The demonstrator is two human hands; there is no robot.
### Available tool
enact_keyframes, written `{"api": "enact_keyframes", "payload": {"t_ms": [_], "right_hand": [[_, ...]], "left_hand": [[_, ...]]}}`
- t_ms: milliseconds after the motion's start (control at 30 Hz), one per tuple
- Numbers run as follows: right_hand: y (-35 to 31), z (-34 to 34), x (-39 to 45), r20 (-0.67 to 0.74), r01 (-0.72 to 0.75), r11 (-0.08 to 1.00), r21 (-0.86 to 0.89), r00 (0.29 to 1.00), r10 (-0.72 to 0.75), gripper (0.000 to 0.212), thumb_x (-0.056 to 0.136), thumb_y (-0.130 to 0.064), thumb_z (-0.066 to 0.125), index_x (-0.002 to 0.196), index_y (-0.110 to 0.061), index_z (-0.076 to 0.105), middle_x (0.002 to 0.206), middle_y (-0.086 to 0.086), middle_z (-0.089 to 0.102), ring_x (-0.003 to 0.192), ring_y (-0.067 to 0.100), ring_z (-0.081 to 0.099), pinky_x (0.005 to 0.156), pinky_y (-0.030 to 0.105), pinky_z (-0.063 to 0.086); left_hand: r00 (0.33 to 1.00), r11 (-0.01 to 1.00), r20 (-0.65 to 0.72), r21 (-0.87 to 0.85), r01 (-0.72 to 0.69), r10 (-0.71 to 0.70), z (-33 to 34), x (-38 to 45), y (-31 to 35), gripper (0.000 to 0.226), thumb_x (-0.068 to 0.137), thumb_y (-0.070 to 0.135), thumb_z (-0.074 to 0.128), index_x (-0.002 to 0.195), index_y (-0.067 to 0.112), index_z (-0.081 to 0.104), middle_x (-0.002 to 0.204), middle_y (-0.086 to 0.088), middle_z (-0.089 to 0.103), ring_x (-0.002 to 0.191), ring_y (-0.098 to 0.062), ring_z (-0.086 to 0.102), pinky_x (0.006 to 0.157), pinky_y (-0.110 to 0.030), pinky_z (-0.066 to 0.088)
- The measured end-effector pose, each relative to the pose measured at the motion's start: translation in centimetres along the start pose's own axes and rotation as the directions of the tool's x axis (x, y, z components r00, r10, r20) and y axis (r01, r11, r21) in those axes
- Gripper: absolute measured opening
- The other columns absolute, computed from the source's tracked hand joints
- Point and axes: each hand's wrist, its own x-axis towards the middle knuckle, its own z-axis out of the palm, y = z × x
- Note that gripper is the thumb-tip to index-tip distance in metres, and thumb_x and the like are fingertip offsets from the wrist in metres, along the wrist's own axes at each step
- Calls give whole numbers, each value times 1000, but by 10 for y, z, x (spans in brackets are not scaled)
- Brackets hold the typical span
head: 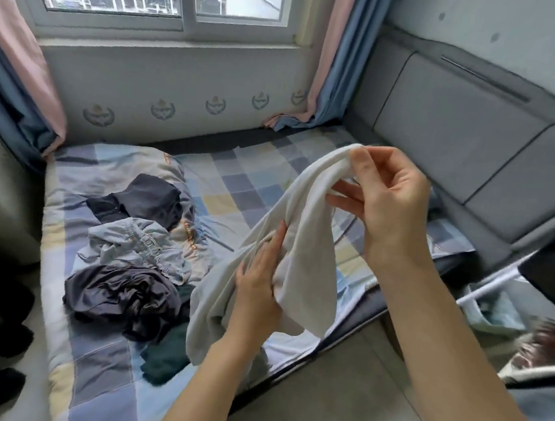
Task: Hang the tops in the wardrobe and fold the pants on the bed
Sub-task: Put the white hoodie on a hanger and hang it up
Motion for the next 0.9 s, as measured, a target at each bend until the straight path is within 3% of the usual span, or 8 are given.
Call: {"api": "enact_keyframes", "payload": {"t_ms": [67,133,333,500,633,767,833,900], "right_hand": [[-7,-27,7,-83,39,995,-87,995,-46,11,93,-22,62,87,-13,63,91,14,68,70,22,71,56,26,56],[-8,-60,21,-166,42,977,-209,983,-78,13,92,-23,63,81,-17,63,79,5,64,61,13,65,51,23,52],[24,-159,64,-277,-164,949,-268,957,87,22,92,-19,62,70,-20,60,64,-4,56,55,8,51,51,24,47],[13,-230,88,-363,-236,967,-96,913,187,17,91,-15,64,74,-16,63,61,-4,58,45,6,51,46,18,47],[-18,-288,100,-395,-126,992,14,911,121,14,93,-10,61,79,-13,60,71,-1,52,56,10,53,51,19,51],[-40,-348,94,-270,-23,996,83,962,45,8,93,0,57,91,-6,61,88,9,64,76,17,67,77,26,58],[-42,-363,84,-164,-65,998,-12,984,62,7,92,-7,61,97,-11,61,97,11,65,83,17,65,87,33,55],[-47,-375,67,-76,-84,951,-298,995,64,19,90,-27,65,106,-18,60,103,2,64,86,9,60,81,29,49]], "left_hand": [[998,987,-48,-160,21,-29,-1,3,11,48,90,17,67,130,43,58,126,17,63,119,-5,58,101,-34,45],[993,995,-84,-44,-87,83,-12,13,25,39,88,6,60,109,38,69,99,17,72,93,-1,65,81,-27,49],[939,903,28,265,-338,343,-2,73,113,29,76,-1,49,82,25,62,73,13,62,68,-6,52,61,-30,42],[914,872,112,272,-406,390,66,92,189,28,74,5,43,59,28,46,55,13,47,58,-6,40,54,-29,32],[928,913,140,179,-367,346,122,103,234,21,80,4,45,61,11,50,56,11,45,56,-8,38,54,-26,32],[978,987,131,-24,-159,160,183,107,272,18,84,5,45,73,2,59,65,-4,45,64,-16,41,57,-29,34],[984,996,155,-21,-85,88,210,106,286,18,88,6,46,75,6,59,65,-4,45,59,-17,40,52,-25,34],[977,998,202,-6,-63,62,246,105,294,18,89,9,48,75,8,59,66,-5,46,58,-17,41,52,-25,34]]}}
